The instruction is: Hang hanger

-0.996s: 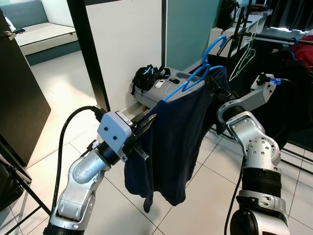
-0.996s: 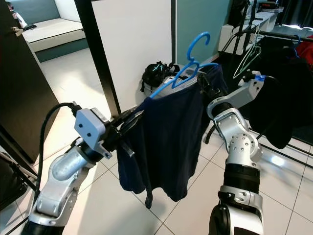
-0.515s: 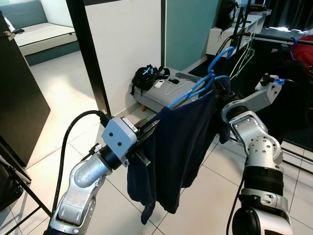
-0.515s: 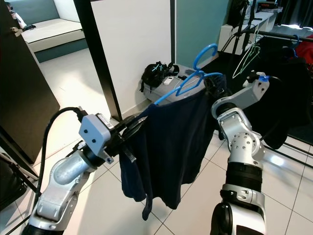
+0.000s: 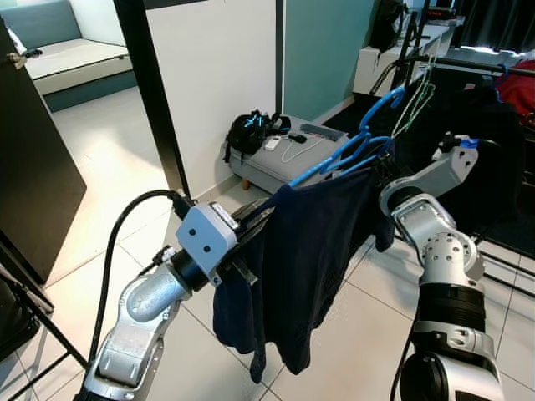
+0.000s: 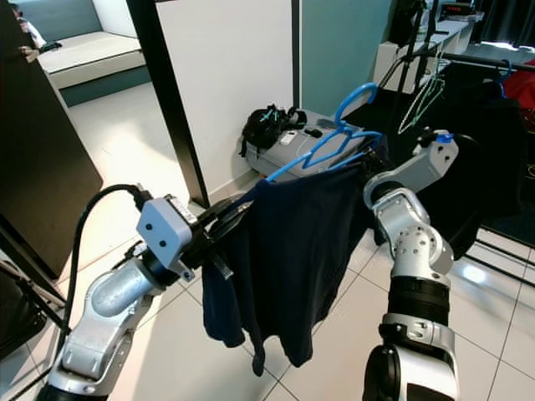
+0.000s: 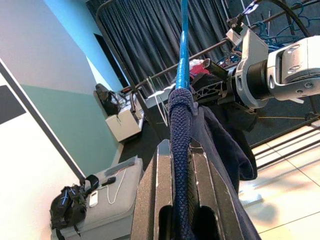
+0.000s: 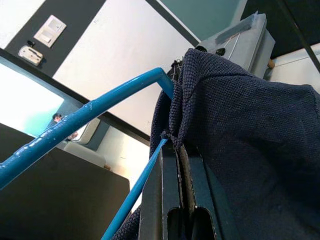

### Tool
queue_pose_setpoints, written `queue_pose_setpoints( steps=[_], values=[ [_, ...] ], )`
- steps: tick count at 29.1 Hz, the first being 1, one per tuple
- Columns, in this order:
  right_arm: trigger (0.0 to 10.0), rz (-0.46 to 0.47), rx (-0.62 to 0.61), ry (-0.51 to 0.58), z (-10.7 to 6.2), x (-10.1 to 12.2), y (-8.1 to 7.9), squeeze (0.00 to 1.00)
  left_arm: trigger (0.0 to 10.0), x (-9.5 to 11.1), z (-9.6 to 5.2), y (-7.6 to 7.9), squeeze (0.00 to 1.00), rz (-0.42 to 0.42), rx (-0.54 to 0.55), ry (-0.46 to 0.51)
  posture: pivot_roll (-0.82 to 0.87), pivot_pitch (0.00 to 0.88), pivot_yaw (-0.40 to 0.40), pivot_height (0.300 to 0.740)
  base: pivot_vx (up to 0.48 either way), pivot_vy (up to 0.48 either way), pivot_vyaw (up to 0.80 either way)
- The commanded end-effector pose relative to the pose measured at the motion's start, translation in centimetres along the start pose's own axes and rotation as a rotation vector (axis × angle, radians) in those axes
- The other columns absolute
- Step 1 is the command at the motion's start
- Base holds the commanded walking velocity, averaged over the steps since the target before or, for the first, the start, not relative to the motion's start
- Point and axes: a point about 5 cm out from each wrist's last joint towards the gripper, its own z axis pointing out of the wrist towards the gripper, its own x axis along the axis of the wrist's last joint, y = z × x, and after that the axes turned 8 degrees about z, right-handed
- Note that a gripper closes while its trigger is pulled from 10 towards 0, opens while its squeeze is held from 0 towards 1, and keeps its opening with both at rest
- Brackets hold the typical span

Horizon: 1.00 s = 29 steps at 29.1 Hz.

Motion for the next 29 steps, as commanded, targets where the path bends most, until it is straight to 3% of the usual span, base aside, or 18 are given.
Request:
queue_pose_setpoints(
  steps=[1,4,7,8,10,11,12,14,19,24,27,29],
  values=[
    [0.0,-0.009,-0.009,-0.014,0.1,-0.1,0.1,0.00,10.0,0.9,0.1,-0.3,0.00,0.038,-0.002,0.040,-0.06,0.000,0.016,0.735,0.000,0.000,0.00],
    [0.0,-0.006,0.006,-0.002,0.1,0.2,-0.1,0.00,10.0,0.8,0.0,-0.3,0.00,0.049,-0.015,0.030,-0.06,0.000,0.016,0.735,0.000,0.000,0.00],
    [0.0,-0.021,0.102,0.041,-0.3,2.1,-1.1,0.00,10.0,-0.5,-1.2,-1.2,0.00,0.179,-0.137,-0.065,-0.06,0.000,0.017,0.735,0.000,0.000,0.00],
    [0.0,-0.021,0.102,0.041,-0.3,2.1,-1.1,0.00,10.0,-0.5,-1.2,-1.2,0.00,0.179,-0.137,-0.065,-0.06,0.000,0.017,0.735,0.000,0.000,0.00],
    [0.0,-0.071,0.148,0.028,-0.7,3.5,-1.3,0.00,10.0,-1.2,-2.5,-3.1,0.00,0.305,-0.213,-0.144,-0.06,0.000,0.018,0.735,0.000,0.000,0.00],
    [0.0,-0.071,0.148,0.028,-0.7,3.5,-1.3,0.00,10.0,-1.2,-2.5,-3.1,0.00,0.305,-0.213,-0.144,-0.06,0.000,0.018,0.735,0.000,0.000,0.00],
    [0.0,-0.112,0.160,0.018,-1.1,4.5,-1.2,0.00,10.0,-1.5,-3.4,-4.9,0.00,0.404,-0.265,-0.203,-0.07,0.000,0.022,0.735,0.000,0.000,0.00],
    [0.0,-0.122,0.155,0.020,-1.3,4.9,-1.0,0.00,10.0,-1.6,-3.7,-5.6,0.00,0.446,-0.291,-0.227,-0.07,0.000,0.023,0.735,0.000,0.000,0.00],
    [0.0,-0.138,0.134,0.024,-1.5,5.2,-0.5,0.00,10.0,-1.3,-3.5,-5.8,0.00,0.455,-0.317,-0.212,-0.07,0.000,0.028,0.735,0.000,0.000,0.00],
    [0.0,-0.161,0.168,-0.045,-1.6,3.6,-1.0,0.00,10.0,-1.1,-2.6,-4.8,0.00,0.419,-0.324,-0.169,-0.07,0.000,0.032,0.735,0.000,0.000,0.00],
    [0.0,-0.185,0.380,-0.221,-2.9,-0.7,-3.8,0.00,10.0,-0.9,-0.8,-2.4,0.00,0.297,-0.264,-0.102,-0.07,0.000,0.030,0.735,0.000,0.000,0.00],
    [0.0,-0.196,0.446,-0.276,-3.5,-1.6,-4.5,0.00,10.0,-0.9,-0.5,-1.9,0.00,0.258,-0.244,-0.089,-0.07,0.000,0.030,0.735,0.000,0.000,0.00]
  ],
)
